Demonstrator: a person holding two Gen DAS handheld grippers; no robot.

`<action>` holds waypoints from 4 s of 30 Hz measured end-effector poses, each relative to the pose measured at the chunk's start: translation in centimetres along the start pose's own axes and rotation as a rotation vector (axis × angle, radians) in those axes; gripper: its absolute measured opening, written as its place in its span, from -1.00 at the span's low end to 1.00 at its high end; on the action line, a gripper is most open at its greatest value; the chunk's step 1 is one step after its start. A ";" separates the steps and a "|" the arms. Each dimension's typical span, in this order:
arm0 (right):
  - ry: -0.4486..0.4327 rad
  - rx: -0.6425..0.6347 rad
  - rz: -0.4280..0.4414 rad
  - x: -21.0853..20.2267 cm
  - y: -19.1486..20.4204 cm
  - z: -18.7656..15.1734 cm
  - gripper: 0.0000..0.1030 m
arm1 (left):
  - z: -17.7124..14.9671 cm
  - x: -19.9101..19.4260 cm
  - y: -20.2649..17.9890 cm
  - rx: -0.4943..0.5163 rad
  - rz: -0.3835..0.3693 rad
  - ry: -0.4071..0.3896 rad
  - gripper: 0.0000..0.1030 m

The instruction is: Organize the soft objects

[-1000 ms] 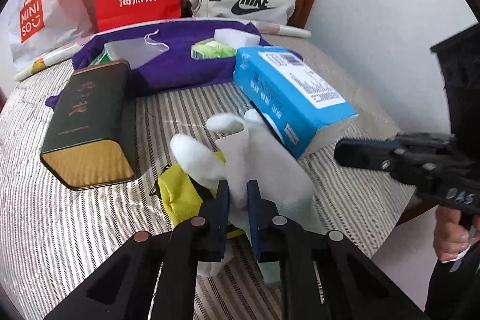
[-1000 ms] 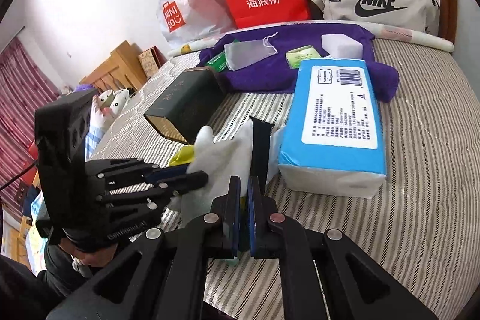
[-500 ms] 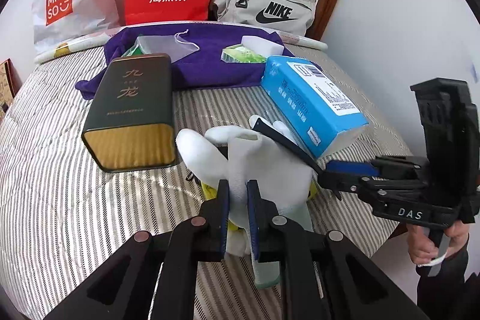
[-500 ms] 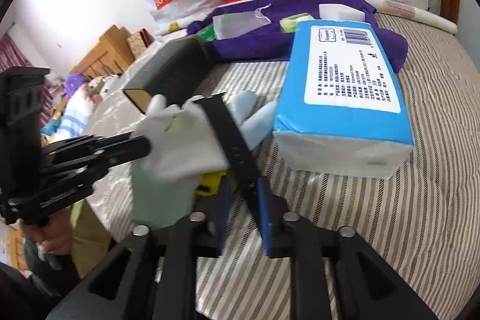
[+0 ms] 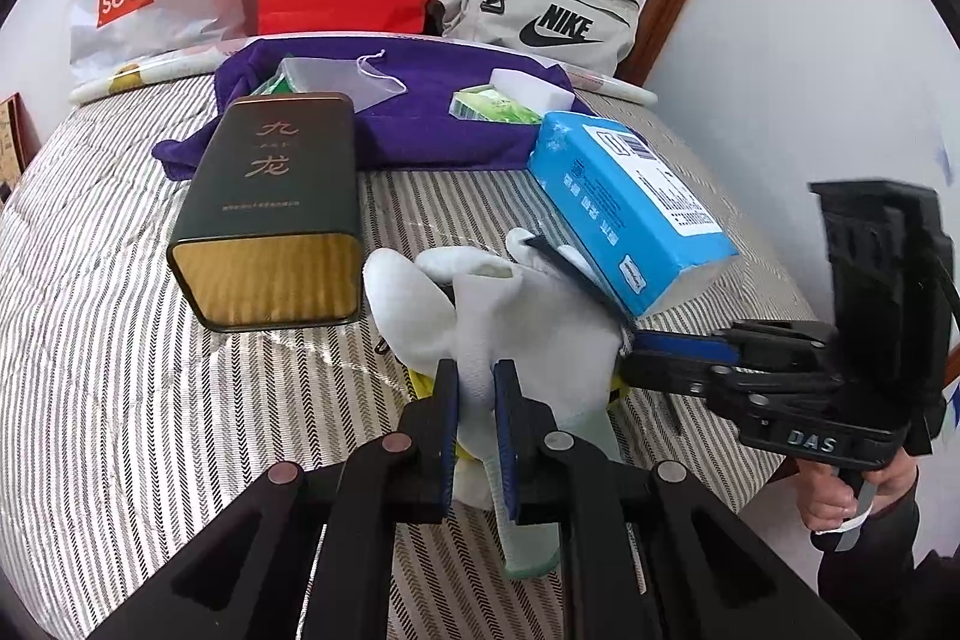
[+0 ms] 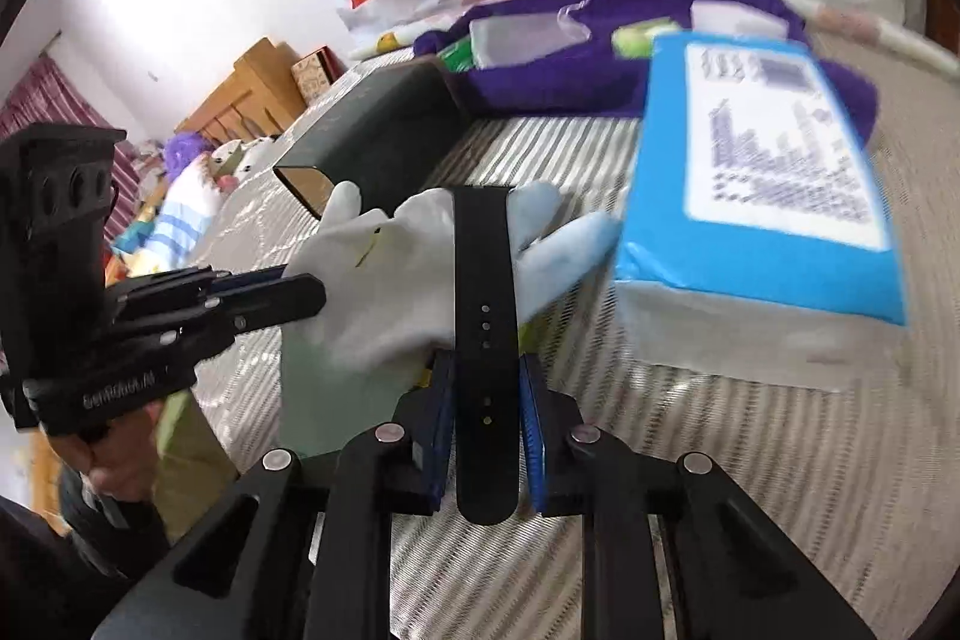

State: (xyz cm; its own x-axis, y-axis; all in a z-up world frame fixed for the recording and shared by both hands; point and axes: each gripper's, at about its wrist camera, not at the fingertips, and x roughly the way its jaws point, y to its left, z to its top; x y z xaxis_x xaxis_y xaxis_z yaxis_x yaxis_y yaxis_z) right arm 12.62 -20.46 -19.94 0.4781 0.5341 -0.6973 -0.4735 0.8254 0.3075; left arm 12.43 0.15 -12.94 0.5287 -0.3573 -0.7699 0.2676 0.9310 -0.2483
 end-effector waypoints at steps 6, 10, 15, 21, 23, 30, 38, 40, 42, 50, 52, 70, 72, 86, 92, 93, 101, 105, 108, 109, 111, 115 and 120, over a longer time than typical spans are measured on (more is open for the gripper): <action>-0.031 0.031 -0.030 -2.5 -1.0 -1.4 -0.61 | -0.1 -0.9 0.4 -0.020 0.006 -0.029 -0.77; -0.045 0.034 -0.038 -3.8 -1.3 -2.5 -0.61 | -0.1 -2.0 0.5 -0.021 0.016 -0.059 -0.77; -0.049 0.035 -0.064 -4.6 -1.8 -3.9 -0.61 | -0.1 -3.5 0.7 -0.029 0.026 -0.089 -0.77; -0.075 0.057 -0.075 -5.9 -2.5 -5.0 -0.62 | -0.1 -5.0 1.2 -0.051 0.052 -0.119 -0.77; -0.089 0.064 -0.079 -6.5 -2.6 -5.0 -0.62 | 0.1 -5.6 1.5 -0.059 0.060 -0.131 -0.77; -0.125 0.047 -0.090 -8.2 -2.0 -4.6 -0.62 | 1.0 -7.5 2.4 -0.080 0.089 -0.173 -0.77; -0.166 0.024 -0.093 -10.0 -1.1 -3.3 -0.62 | 1.9 -9.1 3.2 -0.099 0.107 -0.208 -0.77; -0.172 0.024 -0.092 -10.2 -1.1 -2.6 -0.62 | 2.4 -9.3 3.4 -0.112 0.105 -0.213 -0.77; -0.176 0.019 -0.096 -10.3 -1.0 -2.0 -0.62 | 2.8 -9.4 3.6 -0.125 0.098 -0.213 -0.77; -0.198 0.001 -0.098 -10.7 -0.8 1.1 -0.62 | 4.7 -9.7 3.3 -0.120 0.098 -0.226 -0.77; -0.203 0.001 -0.098 -10.7 -0.8 1.9 -0.62 | 5.3 -9.6 3.3 -0.122 0.102 -0.223 -0.77; -0.228 0.017 -0.133 -9.5 -2.9 9.6 -0.62 | 10.7 -7.9 4.7 -0.136 0.110 -0.220 -0.77; -0.227 0.019 -0.134 -9.3 -3.2 10.4 -0.62 | 11.5 -7.5 4.9 -0.137 0.113 -0.220 -0.77; -0.196 0.009 -0.166 -5.6 -5.4 15.2 -0.62 | 16.3 -4.4 6.8 -0.147 0.120 -0.218 -0.77; -0.170 -0.004 -0.171 -3.5 -6.3 17.2 -0.62 | 18.1 -2.8 7.5 -0.157 0.125 -0.209 -0.77; -0.168 -0.007 -0.174 -3.2 -6.4 17.4 -0.62 | 18.3 -2.5 7.6 -0.158 0.126 -0.208 -0.77; -0.134 -0.016 -0.184 -0.4 -7.8 19.2 -0.62 | 20.1 -1.0 8.5 -0.168 0.118 -0.201 -0.77; -0.106 -0.018 -0.188 1.1 -8.5 19.9 -0.62 | 21.2 0.2 8.6 -0.161 0.116 -0.190 -0.77; -0.082 -0.022 -0.180 2.3 -8.8 20.1 -0.62 | 22.0 1.2 8.6 -0.156 0.103 -0.179 -0.77; -0.077 -0.025 -0.177 2.6 -8.8 20.2 -0.62 | 22.2 1.5 8.6 -0.154 0.101 -0.176 -0.77; -0.058 -0.031 -0.176 3.6 -9.0 20.4 -0.62 | 22.6 2.2 8.6 -0.149 0.100 -0.168 -0.77; -0.003 -0.026 -0.194 5.4 -9.7 20.6 -0.62 | 23.0 3.7 8.6 -0.141 0.099 -0.150 -0.77; 0.041 -0.037 -0.203 6.8 -10.1 20.6 -0.62 | 23.2 5.7 8.9 -0.145 0.085 -0.118 -0.77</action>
State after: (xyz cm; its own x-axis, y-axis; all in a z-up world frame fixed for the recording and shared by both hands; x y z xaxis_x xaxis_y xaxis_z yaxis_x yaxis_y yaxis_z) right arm 35.89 -21.43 -14.47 0.5363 0.3487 -0.7686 -0.3979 0.9076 0.1340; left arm 36.49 4.68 -5.86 0.6374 -0.2757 -0.7195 0.1039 0.9560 -0.2742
